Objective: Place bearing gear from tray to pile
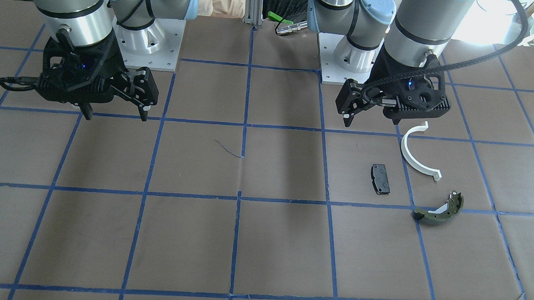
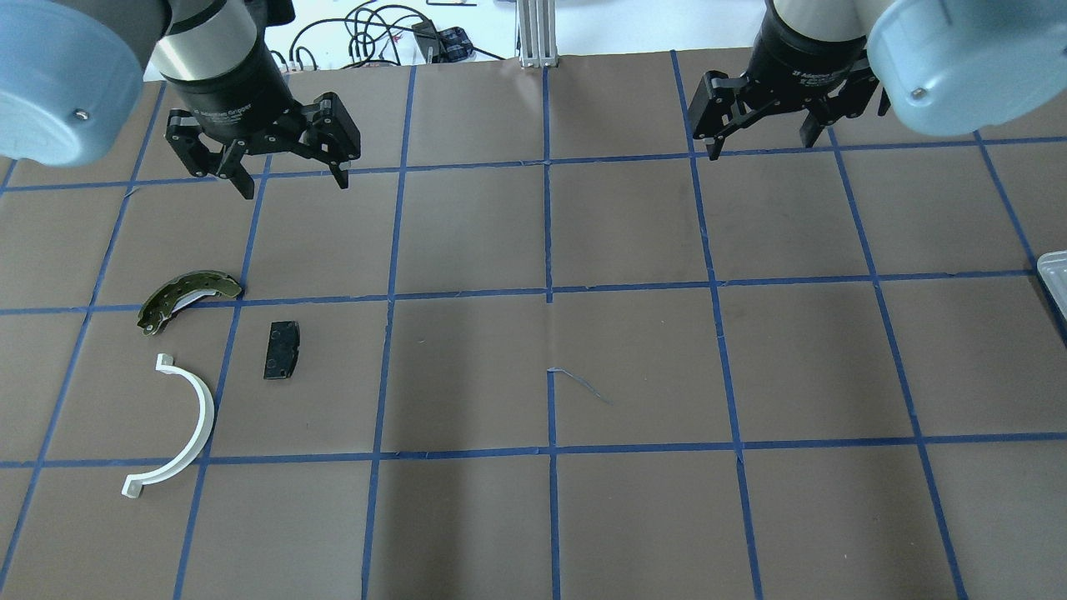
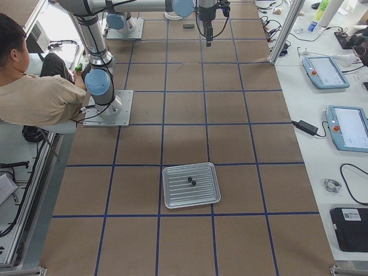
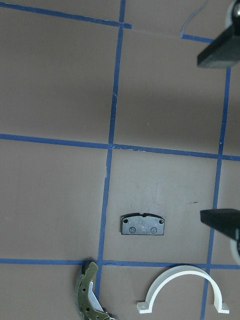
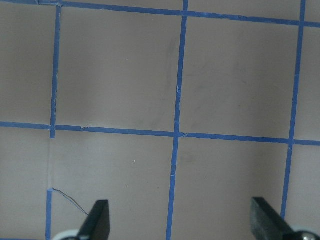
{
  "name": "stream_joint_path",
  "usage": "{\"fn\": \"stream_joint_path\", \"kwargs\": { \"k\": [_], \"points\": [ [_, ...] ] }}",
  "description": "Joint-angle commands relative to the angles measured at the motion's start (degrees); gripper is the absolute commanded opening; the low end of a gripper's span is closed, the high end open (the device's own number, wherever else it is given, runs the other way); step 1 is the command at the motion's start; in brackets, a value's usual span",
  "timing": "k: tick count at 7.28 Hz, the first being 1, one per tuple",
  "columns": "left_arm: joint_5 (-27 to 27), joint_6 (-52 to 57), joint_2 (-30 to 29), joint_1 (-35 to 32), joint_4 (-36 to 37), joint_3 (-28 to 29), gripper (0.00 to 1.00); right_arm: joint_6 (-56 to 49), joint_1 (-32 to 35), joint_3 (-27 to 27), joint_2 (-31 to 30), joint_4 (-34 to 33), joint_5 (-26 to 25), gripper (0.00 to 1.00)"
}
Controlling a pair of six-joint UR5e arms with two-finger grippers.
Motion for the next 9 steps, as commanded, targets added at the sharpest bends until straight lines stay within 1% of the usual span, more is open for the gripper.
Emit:
{"fn": "stream_joint_path", "kwargs": {
  "k": [1, 3, 4, 6, 8, 9],
  "points": [
    [0.2, 0.0, 0.0, 0.0, 0.0, 0.0, 1.0, -0.2, -0.2, 0.0, 0.1, 0.1, -0.2, 1.0],
    [0.2, 0.0, 0.0, 0.0, 0.0, 0.0, 1.0, -0.5, -0.8, 0.0, 0.0, -0.5, -0.2, 1.0],
    [0.2, 0.0, 0.1, 0.0, 0.0, -0.1, 1.0, -2.1, -2.2, 0.0, 0.0, -0.6, -0.2, 1.0],
    [0.2, 0.0, 0.7, 0.0, 0.1, -0.5, 1.0, -8.9, -8.7, 0.0, -0.1, 0.2, -0.3, 1.0],
    [0.2, 0.0, 1.4, 0.0, 0.0, -0.9, 1.0, -9.6, -17.4, 0.0, -0.1, 0.4, -0.3, 1.0],
    [-0.1, 0.0, 2.1, -0.1, 0.1, -0.9, 1.0, -13.1, -21.8, 0.1, 0.0, 0.4, -0.2, 1.0]
  ]
}}
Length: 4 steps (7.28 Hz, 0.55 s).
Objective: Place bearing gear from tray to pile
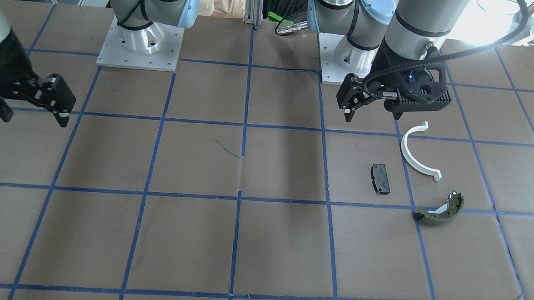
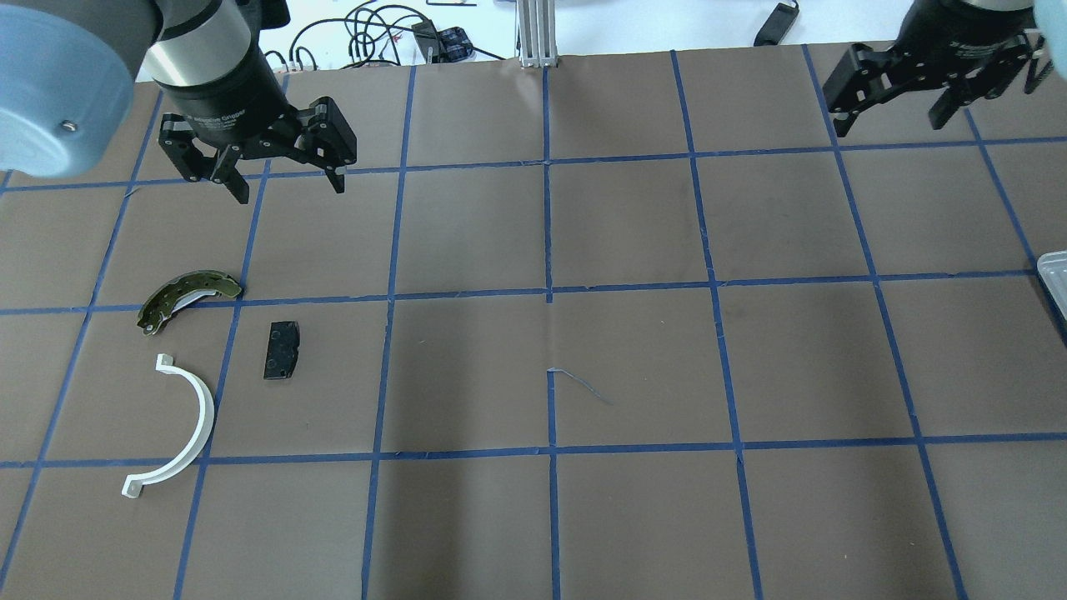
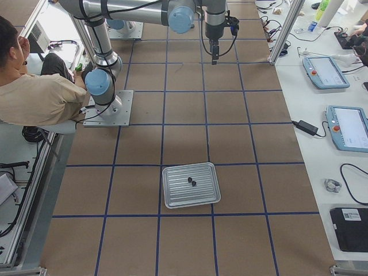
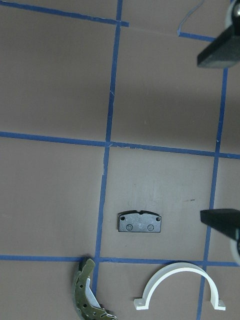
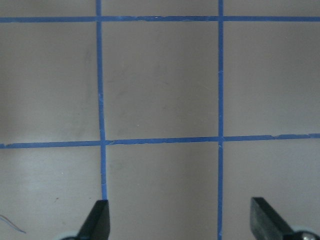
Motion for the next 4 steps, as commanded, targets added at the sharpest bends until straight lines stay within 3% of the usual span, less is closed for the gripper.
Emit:
{"fn": "stream_joint_path", "kwargs": {
  "k": [1, 4],
  "points": [
    [-0.1, 0.0, 0.9, -0.1, 0.1, -0.1, 1.0, -7.4, -9.2, 0.7, 0.5, -0.4, 0.0, 1.0],
    [0.0, 0.0, 1.4, -0.1, -0.3, -0.4, 1.0, -20.4, -24.0, 3.4, 2.8, -1.3, 0.9, 1.0]
  ]
}}
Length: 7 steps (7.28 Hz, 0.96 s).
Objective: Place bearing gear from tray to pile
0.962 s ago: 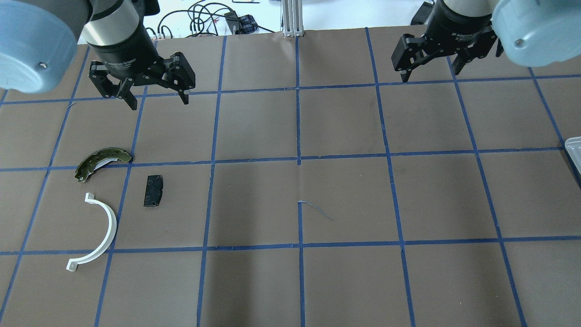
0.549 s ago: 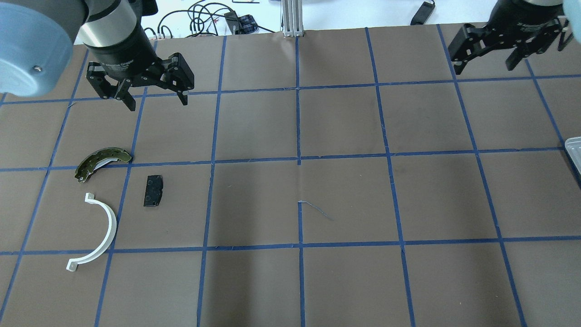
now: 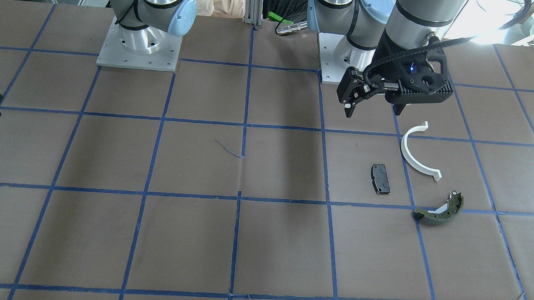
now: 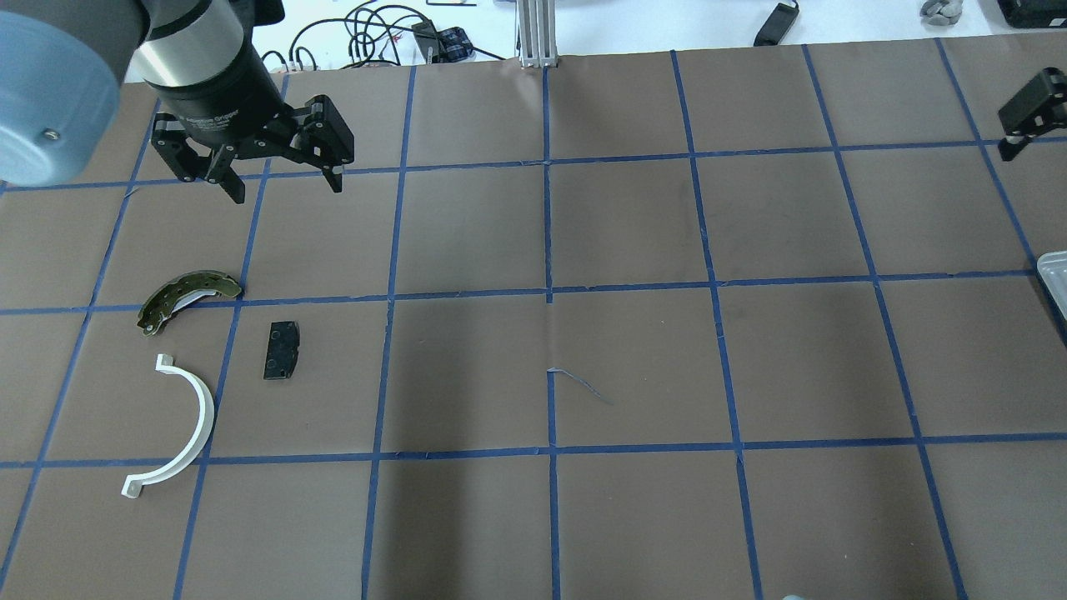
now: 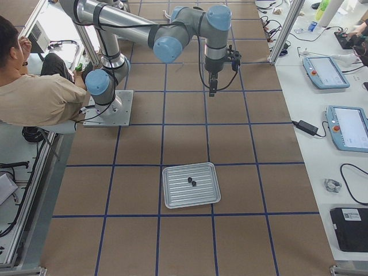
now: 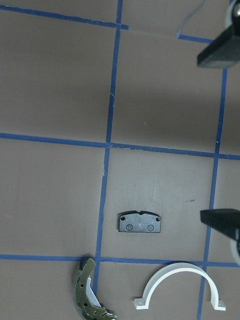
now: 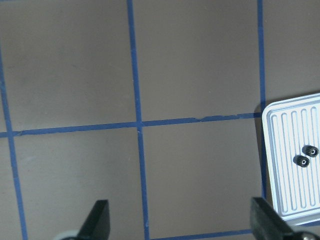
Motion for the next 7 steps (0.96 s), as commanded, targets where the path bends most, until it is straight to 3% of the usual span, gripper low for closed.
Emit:
{"fn": "stream_joint_path", "kwargs": {
  "k": [1, 4, 7],
  "points": [
    [-0.1, 0.1, 0.1, 0.0, -0.1, -0.1, 1.0, -7.5, -9.1, 1.1, 4.3, -0.6, 0.1, 1.0],
    [-0.3, 0.1, 0.1, 0.0, 0.0, 0.0, 1.0, -18.2, -17.6, 1.1, 14.2, -10.9, 0.4, 1.0],
    [-0.2, 0.1, 0.1, 0.0, 0.0, 0.0, 1.0, -18.1, -22.9, 1.1, 23.3, -15.4, 0.5, 1.0]
  ]
}}
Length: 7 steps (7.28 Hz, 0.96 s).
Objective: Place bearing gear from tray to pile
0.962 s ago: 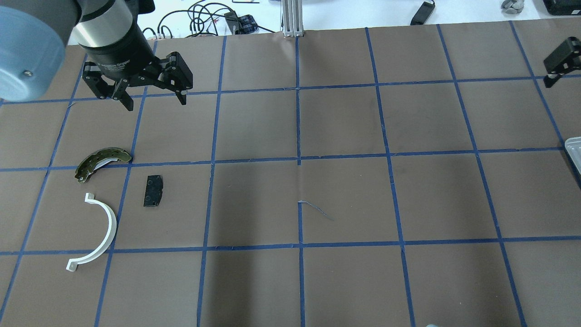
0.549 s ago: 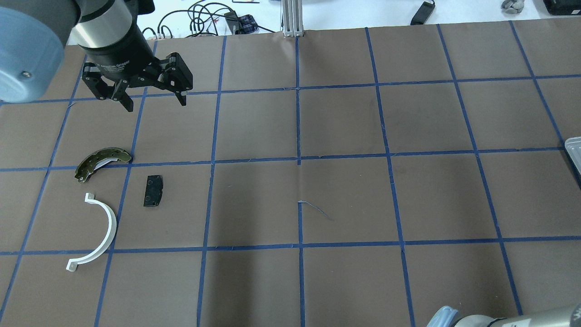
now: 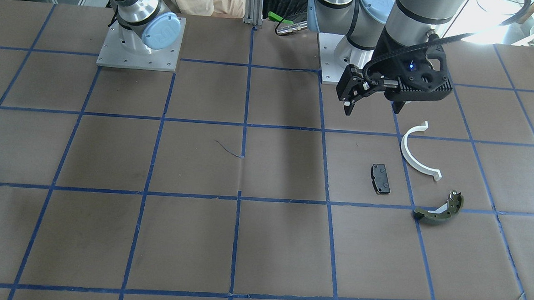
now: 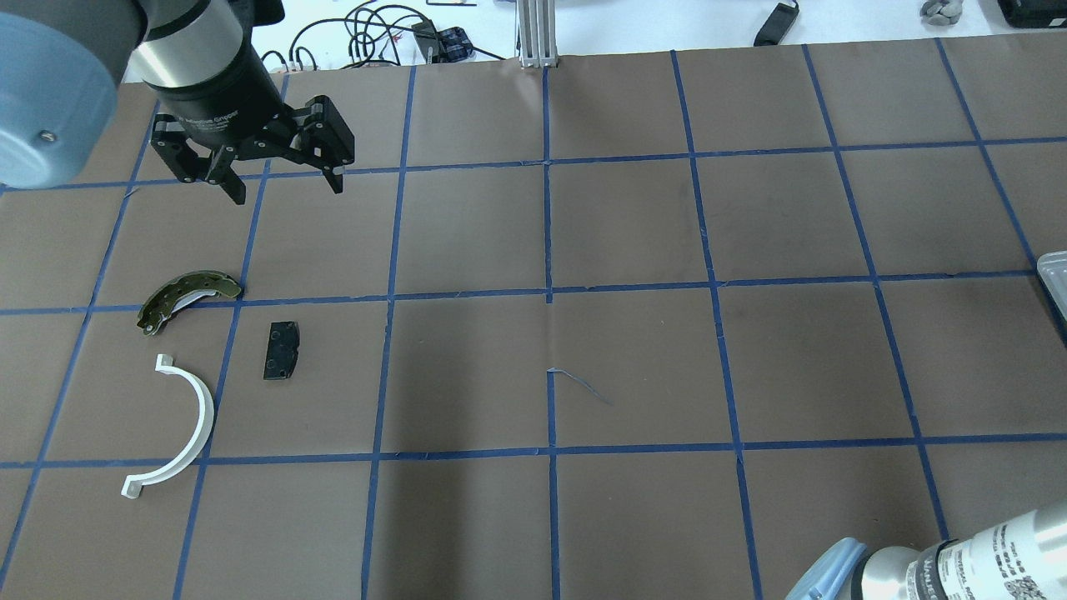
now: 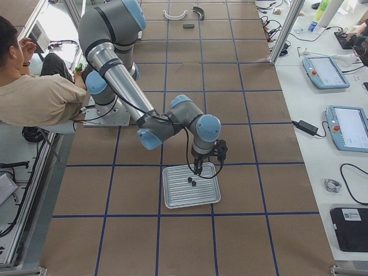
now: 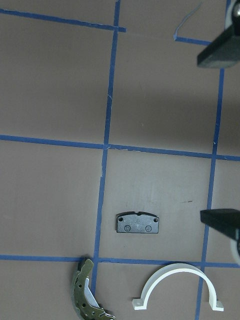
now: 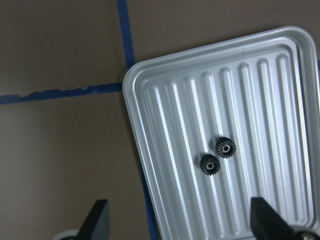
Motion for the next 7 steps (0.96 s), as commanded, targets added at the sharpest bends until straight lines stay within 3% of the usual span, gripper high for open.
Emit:
{"fn": "stream_joint_path", "kwargs": {
  "k": [1, 3, 6, 7],
  "points": [
    [0.1, 0.0, 0.1, 0.0, 0.0, 0.1, 1.0, 0.4, -2.0, 0.0, 5.1, -2.8, 0.1, 0.97],
    [0.1, 0.0, 0.3, 0.0, -0.1, -0.2, 1.0, 2.3, -2.1, 0.5, 6.6, -4.7, -0.4, 0.87],
    [-0.5, 3.1, -0.1, 0.0, -0.1, -0.2, 1.0, 2.9, -2.2, 7.7, 6.4, -16.4, -0.9, 0.76],
    [-0.6, 3.2, -0.3, 0.0, -0.1, -0.1, 1.0, 2.9, -2.2, 7.4, 6.3, -16.7, -0.9, 0.7]
  ]
}}
